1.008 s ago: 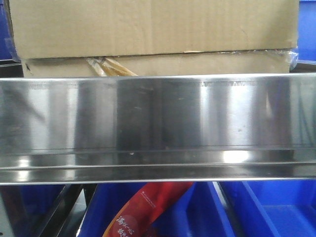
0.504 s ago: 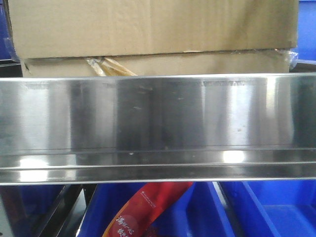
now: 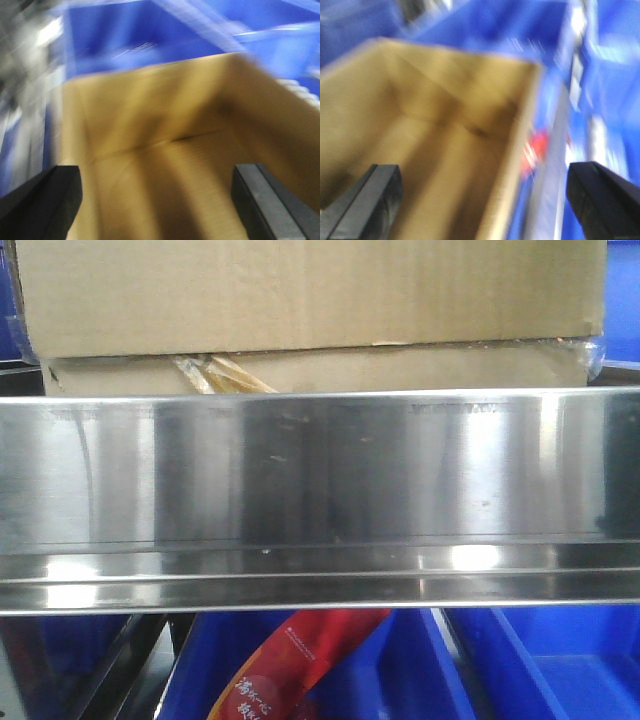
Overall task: Grab carton from right shelf to conveyor
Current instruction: 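Close both grippers on the carton's opposite side walls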
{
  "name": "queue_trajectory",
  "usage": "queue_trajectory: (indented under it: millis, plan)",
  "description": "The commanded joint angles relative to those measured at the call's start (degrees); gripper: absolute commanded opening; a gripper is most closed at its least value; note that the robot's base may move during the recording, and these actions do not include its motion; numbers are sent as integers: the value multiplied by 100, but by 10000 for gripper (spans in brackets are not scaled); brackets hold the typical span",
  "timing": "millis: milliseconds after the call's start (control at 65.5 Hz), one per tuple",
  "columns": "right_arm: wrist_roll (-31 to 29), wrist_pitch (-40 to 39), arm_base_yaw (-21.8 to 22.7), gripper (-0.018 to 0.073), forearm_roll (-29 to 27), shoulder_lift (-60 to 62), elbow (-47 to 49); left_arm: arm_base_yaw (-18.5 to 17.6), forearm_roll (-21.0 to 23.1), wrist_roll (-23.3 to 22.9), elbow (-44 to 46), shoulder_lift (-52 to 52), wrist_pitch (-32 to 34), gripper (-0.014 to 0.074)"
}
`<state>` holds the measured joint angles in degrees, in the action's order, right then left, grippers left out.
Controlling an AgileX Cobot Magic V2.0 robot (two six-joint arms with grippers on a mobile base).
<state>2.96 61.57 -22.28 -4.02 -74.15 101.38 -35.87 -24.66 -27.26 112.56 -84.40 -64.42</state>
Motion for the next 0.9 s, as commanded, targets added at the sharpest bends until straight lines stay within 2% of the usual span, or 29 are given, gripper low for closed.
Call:
queue_trajectory:
  millis: [0,61,153,229,366,550,763,885]
  plan:
    - [63,523,60,559,98,-358,508,46,-71,-188,258,-139,-383,506]
    - [63,838,60,559,98,-671,830,150,-71,-209,321,-232,-554,506]
    - [63,839,60,559,98,-1064,1227,385,73,-218,320,-357,-554,506]
    - [63,839,60,559,108,-1278,1340,621,392,-218,320,-452,-554,506]
    - [63,839,60,559,138,-1532,1340,938,486,-137,320,-567,-554,506]
    - [63,839,60,559,695,-1717,1318,998,509,169,320,-879,-554,506]
    - [63,839,60,559,572,-1941,1318,998,509,169,320,-1090,-554,506]
    - [63,839,60,559,572,-2118,1308,1127,623,169,320,-1240,-554,506]
